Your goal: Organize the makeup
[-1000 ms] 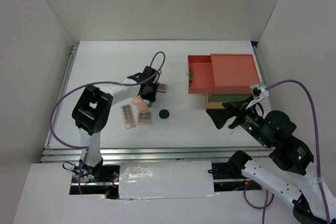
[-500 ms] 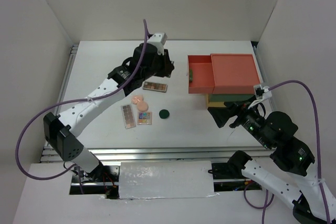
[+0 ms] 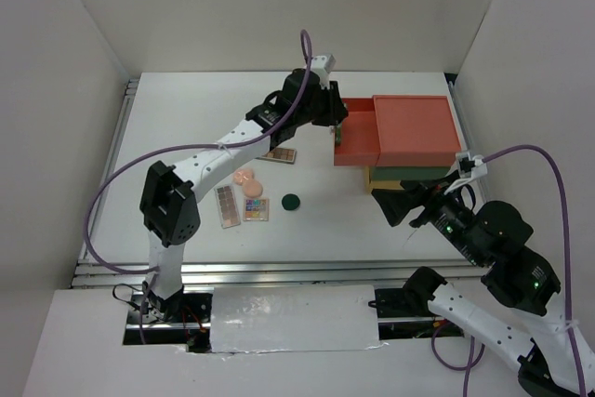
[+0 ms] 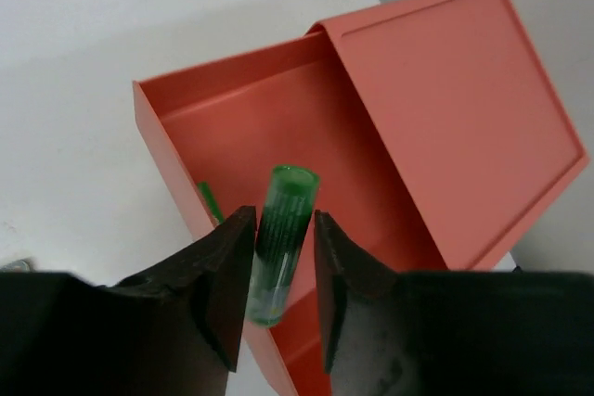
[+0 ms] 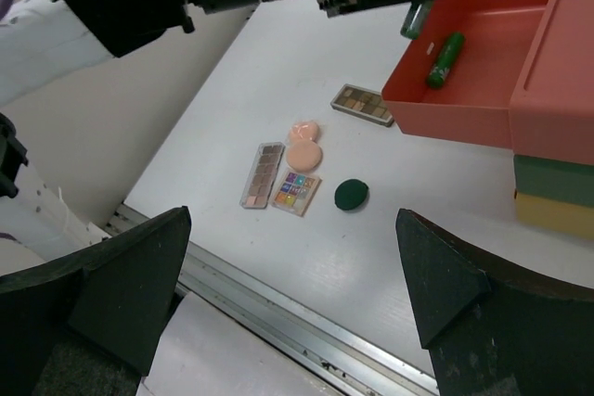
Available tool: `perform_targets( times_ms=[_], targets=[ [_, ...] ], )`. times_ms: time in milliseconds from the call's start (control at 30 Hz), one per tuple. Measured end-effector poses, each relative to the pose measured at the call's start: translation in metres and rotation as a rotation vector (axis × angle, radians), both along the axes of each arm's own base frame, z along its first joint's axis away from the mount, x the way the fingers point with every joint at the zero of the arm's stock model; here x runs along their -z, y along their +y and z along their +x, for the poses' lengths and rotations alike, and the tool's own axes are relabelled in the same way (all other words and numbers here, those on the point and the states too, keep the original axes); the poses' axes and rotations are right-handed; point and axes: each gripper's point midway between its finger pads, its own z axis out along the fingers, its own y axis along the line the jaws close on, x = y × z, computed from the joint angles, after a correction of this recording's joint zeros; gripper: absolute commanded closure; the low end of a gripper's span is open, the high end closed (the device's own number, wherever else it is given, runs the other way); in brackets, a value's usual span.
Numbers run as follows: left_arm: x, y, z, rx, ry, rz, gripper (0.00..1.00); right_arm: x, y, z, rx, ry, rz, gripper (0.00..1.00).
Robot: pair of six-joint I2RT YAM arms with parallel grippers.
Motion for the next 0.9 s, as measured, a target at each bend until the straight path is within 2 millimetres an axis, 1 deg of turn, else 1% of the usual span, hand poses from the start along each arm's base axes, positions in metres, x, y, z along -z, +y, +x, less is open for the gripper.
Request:
perform_targets(
  times_ms=[33,100,133,167,233,300,367,400,433,467,533,600,633,667,733,833,900],
  targets=[
    [0.009,-0.002,0.001,0.006,0.015,0.013,0.34,0.000,0.000,0.000,0.001,-0.001,0.001,0.00],
    [0.017,-0.006,0.001,0.023,0.031,0.027,0.19,-0.001,-0.001,0.000,0.003,-0.003,0.002,0.00],
    [0.017,-0.007,0.000,0.029,0.030,0.026,0.09,-0.001,-0.002,-0.001,0.004,-0.004,0.004,0.00],
    [0.015,-0.008,0.000,0.034,0.026,0.023,0.04,-0.001,-0.002,-0.001,0.004,-0.005,0.004,0.00],
    [0.006,-0.010,-0.001,0.037,0.010,0.007,0.00,-0.001,-0.002,-0.001,0.004,-0.006,0.005,0.00],
    [-0.004,-0.007,-0.004,0.034,-0.005,-0.003,0.01,-0.001,-0.002,-0.001,0.004,-0.005,0.004,0.00],
    [-0.015,0.003,-0.008,0.006,-0.028,-0.010,0.02,0.000,-0.001,-0.001,0.004,-0.003,0.002,0.00],
    [-0.019,0.010,-0.011,-0.017,-0.031,-0.006,0.04,0.001,-0.001,0.000,0.004,-0.002,0.001,0.00],
    [-0.025,0.019,-0.013,-0.052,-0.035,-0.004,0.14,0.002,-0.001,0.000,0.004,0.001,0.000,0.00],
    [-0.029,0.027,-0.013,-0.093,-0.039,-0.002,0.28,0.004,0.000,0.000,0.004,0.004,-0.003,0.00],
    [-0.036,0.047,-0.012,-0.192,-0.038,0.006,0.65,0.010,0.001,0.002,0.004,0.014,-0.012,0.00],
    [-0.035,0.061,-0.007,-0.273,-0.030,0.025,0.75,0.015,0.002,0.003,0.004,0.023,-0.020,0.00],
    [-0.030,0.066,-0.005,-0.298,-0.020,0.044,0.82,0.017,0.002,0.003,0.004,0.027,-0.023,0.00],
    [-0.021,0.069,-0.002,-0.322,-0.005,0.071,0.84,0.019,0.002,0.004,0.004,0.031,-0.026,0.00],
    [0.000,0.071,0.007,-0.353,0.029,0.116,0.85,0.021,0.003,0.004,0.003,0.033,-0.029,0.00],
    [0.046,0.063,0.015,-0.354,0.099,0.199,0.85,0.020,0.003,0.004,0.000,0.034,-0.024,0.00],
    [0.075,0.057,0.018,-0.334,0.143,0.243,0.83,0.021,0.004,0.004,0.000,0.036,-0.022,0.00]
  ],
)
